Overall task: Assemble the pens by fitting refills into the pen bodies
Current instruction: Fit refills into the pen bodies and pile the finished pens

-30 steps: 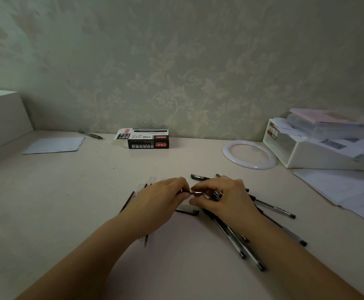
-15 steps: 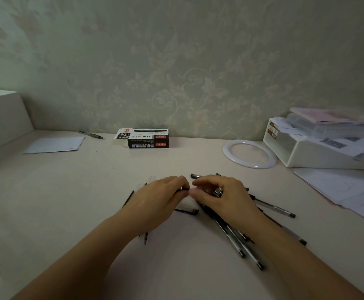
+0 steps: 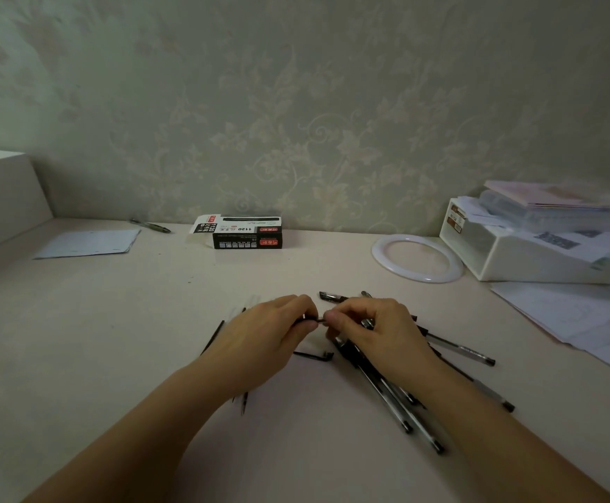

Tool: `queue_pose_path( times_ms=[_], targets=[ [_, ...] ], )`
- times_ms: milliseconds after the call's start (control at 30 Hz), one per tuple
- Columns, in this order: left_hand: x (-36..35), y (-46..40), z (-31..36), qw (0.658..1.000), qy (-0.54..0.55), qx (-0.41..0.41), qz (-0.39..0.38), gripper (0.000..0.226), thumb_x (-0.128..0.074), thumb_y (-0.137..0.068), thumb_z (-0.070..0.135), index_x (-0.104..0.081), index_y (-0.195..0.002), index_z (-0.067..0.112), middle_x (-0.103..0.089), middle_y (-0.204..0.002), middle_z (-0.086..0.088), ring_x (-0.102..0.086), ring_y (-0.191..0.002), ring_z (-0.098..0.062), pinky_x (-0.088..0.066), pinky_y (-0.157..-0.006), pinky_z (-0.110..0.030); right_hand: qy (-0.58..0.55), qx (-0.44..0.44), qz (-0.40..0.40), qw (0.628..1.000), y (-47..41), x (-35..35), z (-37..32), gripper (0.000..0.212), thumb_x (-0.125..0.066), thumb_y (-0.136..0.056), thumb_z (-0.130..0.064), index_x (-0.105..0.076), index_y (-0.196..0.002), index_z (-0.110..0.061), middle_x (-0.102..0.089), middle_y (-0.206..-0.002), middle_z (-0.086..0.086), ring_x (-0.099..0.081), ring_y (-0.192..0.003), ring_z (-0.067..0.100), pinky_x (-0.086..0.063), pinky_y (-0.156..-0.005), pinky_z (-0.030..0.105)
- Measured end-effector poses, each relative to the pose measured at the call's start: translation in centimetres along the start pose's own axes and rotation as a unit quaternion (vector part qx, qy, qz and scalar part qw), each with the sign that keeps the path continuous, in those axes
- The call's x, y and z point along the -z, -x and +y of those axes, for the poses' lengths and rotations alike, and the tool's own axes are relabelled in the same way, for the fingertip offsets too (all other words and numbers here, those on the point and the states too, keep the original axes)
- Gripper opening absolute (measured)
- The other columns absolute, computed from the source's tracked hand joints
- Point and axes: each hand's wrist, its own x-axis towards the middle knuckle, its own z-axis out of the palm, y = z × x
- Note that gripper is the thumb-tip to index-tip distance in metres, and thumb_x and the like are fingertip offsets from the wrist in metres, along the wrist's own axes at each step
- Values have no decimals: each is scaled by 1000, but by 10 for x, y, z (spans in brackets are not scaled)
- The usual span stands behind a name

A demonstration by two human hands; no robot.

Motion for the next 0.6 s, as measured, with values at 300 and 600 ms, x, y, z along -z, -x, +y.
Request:
queue_pose_path(
  times_ms=[300, 600],
  targets=[
    [4, 1, -8, 1000, -1, 24, 8, 18, -37, -102, 34, -49, -115, 33, -61, -103, 9, -57, -83, -13, -50, -74, -38, 0, 8, 94, 996, -2, 6, 0, 12, -75, -83, -21, -75, -86, -33, -72, -81, -20, -64, -79, 0, -46, -73, 11],
    [-2, 1, -11, 999, -27, 27, 11, 25, -38, -101, 31, -52, -121, 37, -51, -103, 11, -56, -85, -12, -49, -71, -32, 333, 228, -124, 906, 7, -11, -13, 21, -56, -93, -30, -77, -99, -30, -66, -100, -6, -55, -96, 20, -29, -77, 38]
  ],
)
